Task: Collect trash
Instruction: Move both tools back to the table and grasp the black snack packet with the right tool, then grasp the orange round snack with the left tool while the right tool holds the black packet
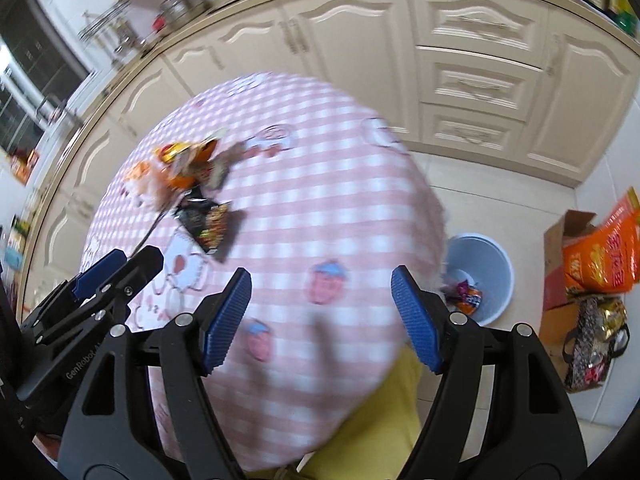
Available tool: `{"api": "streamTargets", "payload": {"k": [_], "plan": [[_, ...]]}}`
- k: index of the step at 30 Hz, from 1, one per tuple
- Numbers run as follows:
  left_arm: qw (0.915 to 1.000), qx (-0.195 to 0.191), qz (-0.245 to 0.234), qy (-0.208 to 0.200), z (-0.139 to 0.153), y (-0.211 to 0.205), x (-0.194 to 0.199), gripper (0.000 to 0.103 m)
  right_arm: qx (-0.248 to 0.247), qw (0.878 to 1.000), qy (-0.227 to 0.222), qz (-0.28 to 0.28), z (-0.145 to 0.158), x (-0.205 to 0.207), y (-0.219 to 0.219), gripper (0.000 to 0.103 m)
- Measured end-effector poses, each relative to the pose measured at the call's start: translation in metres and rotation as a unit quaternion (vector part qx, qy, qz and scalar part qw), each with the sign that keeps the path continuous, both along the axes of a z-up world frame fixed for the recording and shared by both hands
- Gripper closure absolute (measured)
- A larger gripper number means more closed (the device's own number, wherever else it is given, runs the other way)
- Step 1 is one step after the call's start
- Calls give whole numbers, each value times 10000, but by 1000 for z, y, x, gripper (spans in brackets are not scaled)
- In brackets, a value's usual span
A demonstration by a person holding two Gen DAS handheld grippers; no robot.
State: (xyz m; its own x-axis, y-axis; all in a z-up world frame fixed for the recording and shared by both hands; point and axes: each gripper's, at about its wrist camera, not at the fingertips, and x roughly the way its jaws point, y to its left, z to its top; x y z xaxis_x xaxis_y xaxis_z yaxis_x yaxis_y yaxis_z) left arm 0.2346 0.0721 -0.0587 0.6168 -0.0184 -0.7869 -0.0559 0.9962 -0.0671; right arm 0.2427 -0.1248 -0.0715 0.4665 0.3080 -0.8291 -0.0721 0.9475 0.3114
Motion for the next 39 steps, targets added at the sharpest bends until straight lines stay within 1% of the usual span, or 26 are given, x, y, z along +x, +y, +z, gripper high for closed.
{"api": "streamTargets", "payload": {"k": [5,8,12,15,19,21,22,23,24,25,26,27,29,31,35,36,37,39], "plan": [[9995,-46,307,109,-5,37,-1,42,-57,9992,90,378,-4,13,42,29],[9986,-145,475,188,-9,59,1,42,-122,9981,135,594,-6,25,67,28],[9972,-207,680,248,-12,84,5,42,-285,9966,174,751,-10,39,90,27],[9963,-315,748,293,-12,98,10,42,-499,9949,158,863,-14,51,106,27],[9957,-438,738,353,-13,107,18,42,-667,9918,293,1049,-28,67,125,27],[9957,-475,691,389,-14,105,22,42,-802,9905,205,1099,-31,70,131,27],[9958,-493,662,406,-14,104,24,42,-886,9895,43,1143,-31,70,133,31],[9959,-516,598,434,-15,101,28,42,-977,9876,-105,1224,-32,71,136,56],[9961,-536,516,470,-15,98,32,42,-1074,9864,-197,1227,-32,71,135,67],[9962,-548,469,488,-16,96,34,42,-1052,9866,-255,1218,-30,71,133,78],[9963,-576,383,516,-15,92,38,42,-847,9887,-171,1224,-30,73,128,82],[9962,-604,319,536,-15,87,43,42,-571,9908,-58,1227,-30,76,121,83],[9962,-663,177,530,-11,78,52,42,-287,9930,33,1145,-29,79,107,84],[9960,-735,81,497,-7,70,62,42,-218,9942,21,1052,-28,79,97,84],[9949,-807,-11,605,-9,56,90,43,82,9959,121,898,-26,82,74,84],[9948,-789,-18,649,-11,54,94,44,117,9960,136,876,-25,82,71,84],[9945,-774,-51,699,-14,52,99,49,154,9961,138,853,-23,83,66,84],[9935,-761,-100,843,-21,49,108,52,234,9964,117,804,-20,82,57,84]]}}
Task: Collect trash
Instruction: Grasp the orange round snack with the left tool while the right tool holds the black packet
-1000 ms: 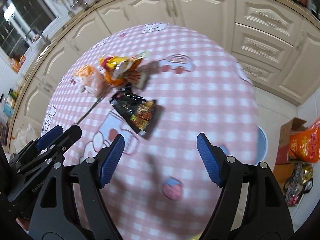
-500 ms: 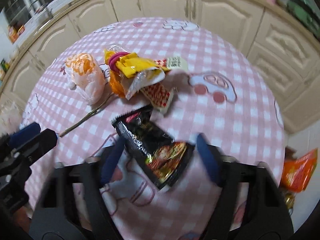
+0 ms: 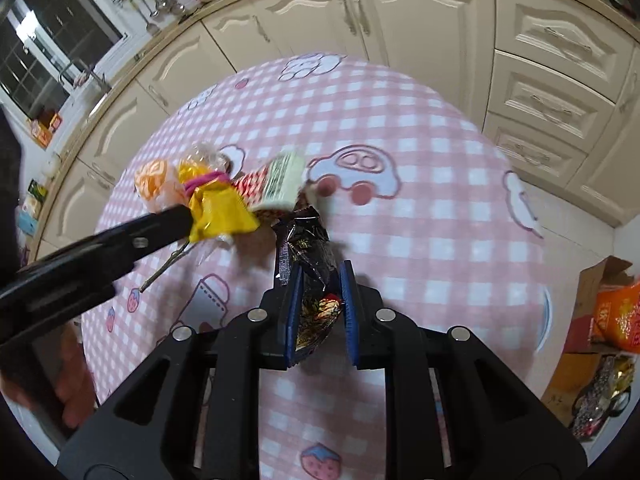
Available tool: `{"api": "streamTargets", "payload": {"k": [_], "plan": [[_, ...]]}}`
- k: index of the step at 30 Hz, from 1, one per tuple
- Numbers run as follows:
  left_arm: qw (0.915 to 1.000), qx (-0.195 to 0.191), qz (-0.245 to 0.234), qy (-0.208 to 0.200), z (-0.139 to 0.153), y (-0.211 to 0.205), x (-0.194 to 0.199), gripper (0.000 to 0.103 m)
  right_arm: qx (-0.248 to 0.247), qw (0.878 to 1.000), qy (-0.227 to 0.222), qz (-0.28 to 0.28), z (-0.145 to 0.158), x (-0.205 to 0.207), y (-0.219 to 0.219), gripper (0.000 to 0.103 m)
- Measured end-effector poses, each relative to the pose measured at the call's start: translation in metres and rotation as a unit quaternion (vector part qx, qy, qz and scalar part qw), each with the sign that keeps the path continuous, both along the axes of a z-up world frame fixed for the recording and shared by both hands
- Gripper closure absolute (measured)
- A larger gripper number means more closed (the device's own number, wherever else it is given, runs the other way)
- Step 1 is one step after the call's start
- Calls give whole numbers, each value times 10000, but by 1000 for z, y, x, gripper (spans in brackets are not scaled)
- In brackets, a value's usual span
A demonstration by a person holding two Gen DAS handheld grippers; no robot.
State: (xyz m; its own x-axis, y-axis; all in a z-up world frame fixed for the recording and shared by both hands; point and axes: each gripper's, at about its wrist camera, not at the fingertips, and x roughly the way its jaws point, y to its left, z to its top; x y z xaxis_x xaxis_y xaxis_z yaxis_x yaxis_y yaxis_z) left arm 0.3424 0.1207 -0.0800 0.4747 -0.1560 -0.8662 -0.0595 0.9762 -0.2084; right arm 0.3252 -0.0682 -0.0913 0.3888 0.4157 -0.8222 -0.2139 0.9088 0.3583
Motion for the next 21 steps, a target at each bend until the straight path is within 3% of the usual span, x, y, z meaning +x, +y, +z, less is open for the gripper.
{"api": "streamTargets", "payload": {"k": [6,12,16,21], "plan": [[10000,-8,9,20,-13,-1,10,55,172,9996,-135,-156,12,-1,-22,84],[9998,-134,163,-34,-15,9,14,73,185,9995,-131,-220,12,-2,-28,84],[9989,-388,254,17,-15,22,11,73,174,9996,-71,-203,8,-4,-29,84],[9987,-352,358,58,-20,25,17,73,145,9997,-77,-188,10,-4,-25,84]]}}
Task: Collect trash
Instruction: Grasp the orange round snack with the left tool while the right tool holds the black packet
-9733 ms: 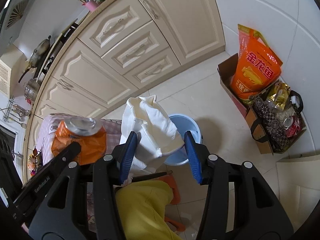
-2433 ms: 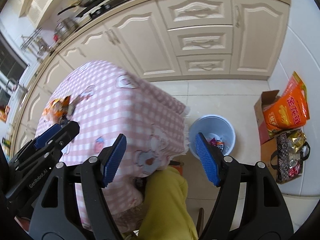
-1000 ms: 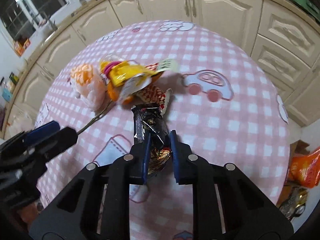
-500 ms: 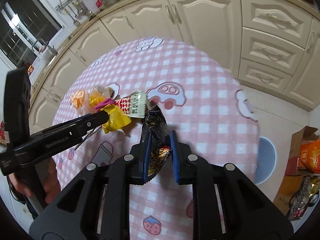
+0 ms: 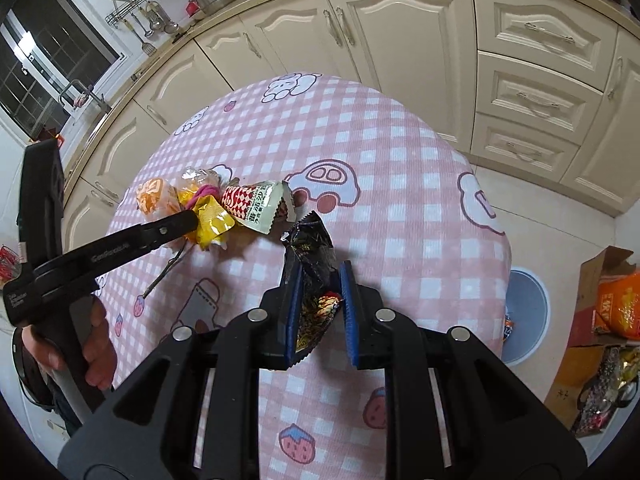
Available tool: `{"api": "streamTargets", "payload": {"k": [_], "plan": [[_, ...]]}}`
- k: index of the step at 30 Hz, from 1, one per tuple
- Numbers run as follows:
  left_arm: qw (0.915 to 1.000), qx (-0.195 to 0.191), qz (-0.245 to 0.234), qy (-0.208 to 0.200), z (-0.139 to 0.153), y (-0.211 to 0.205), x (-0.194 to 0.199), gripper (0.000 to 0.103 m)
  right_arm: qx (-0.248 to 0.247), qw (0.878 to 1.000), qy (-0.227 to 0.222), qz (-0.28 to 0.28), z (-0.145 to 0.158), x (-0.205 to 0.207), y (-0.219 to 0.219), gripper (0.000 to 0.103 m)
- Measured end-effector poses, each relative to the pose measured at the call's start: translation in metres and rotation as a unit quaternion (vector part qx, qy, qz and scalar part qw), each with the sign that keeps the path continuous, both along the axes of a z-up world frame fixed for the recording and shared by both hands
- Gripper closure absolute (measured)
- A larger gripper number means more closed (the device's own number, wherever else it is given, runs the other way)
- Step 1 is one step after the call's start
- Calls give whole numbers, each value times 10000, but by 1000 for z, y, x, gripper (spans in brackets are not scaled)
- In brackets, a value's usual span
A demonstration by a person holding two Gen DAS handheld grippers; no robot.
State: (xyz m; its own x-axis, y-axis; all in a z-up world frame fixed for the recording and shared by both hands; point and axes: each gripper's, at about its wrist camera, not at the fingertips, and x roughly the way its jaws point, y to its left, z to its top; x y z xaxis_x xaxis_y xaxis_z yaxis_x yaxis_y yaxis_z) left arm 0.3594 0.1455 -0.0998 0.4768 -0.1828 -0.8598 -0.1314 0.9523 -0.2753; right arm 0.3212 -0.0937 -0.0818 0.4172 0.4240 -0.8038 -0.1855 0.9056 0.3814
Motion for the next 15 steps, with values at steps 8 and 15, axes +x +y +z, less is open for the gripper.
{"api": "streamTargets", "payload": {"k": [8,15], "plan": [[9996,206,138,-145,3,2,-5,92,-29,10000,-12,-49,0,-4,0,84],[9995,190,100,-242,14,3,-22,92,-59,9999,-77,-119,8,-16,-6,84]]}}
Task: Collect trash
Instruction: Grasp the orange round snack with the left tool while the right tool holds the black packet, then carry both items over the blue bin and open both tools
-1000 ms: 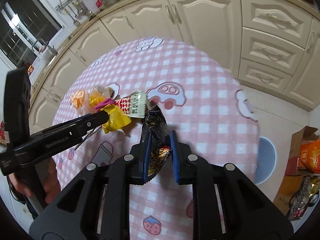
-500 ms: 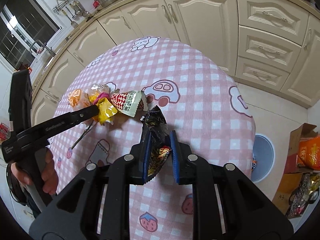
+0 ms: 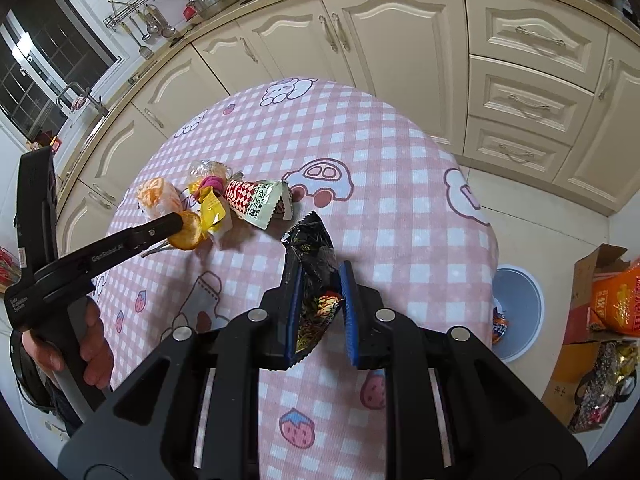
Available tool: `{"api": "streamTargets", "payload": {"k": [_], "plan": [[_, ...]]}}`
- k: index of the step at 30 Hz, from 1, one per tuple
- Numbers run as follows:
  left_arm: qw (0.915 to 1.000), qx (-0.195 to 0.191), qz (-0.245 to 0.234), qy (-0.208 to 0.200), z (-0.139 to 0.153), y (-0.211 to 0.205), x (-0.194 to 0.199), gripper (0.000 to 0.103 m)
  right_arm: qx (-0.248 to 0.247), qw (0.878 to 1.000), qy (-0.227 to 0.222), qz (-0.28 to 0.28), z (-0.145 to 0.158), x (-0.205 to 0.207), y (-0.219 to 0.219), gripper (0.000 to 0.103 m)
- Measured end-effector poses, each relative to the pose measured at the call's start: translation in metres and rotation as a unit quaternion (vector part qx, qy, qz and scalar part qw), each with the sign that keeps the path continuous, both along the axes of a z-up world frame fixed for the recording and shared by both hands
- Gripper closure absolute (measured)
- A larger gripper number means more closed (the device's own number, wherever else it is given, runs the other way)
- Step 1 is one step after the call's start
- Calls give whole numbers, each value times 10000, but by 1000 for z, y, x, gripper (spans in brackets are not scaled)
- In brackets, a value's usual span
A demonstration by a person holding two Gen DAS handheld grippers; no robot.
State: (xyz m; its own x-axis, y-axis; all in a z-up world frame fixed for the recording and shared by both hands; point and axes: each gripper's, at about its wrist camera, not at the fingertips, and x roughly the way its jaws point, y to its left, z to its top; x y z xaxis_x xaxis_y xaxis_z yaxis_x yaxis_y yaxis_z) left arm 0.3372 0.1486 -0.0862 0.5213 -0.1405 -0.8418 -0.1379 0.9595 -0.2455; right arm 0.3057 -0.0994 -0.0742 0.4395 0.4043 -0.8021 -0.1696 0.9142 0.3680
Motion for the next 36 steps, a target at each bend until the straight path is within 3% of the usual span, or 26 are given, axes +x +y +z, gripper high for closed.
{"api": "streamTargets", "payload": {"k": [9,19,28,36], "plan": [[9995,-10,-271,-151,19,-23,-35,92,31,9997,-183,-160,17,-27,-16,84],[9953,45,-868,-415,41,-82,-66,92,180,9974,-385,-580,32,-60,-56,84],[9847,111,-1652,-545,51,-166,-70,92,245,9914,-473,-1193,34,-83,-123,84],[9692,201,-2405,-488,44,-256,-69,92,289,9797,-391,-1944,22,-105,-201,84]]}}
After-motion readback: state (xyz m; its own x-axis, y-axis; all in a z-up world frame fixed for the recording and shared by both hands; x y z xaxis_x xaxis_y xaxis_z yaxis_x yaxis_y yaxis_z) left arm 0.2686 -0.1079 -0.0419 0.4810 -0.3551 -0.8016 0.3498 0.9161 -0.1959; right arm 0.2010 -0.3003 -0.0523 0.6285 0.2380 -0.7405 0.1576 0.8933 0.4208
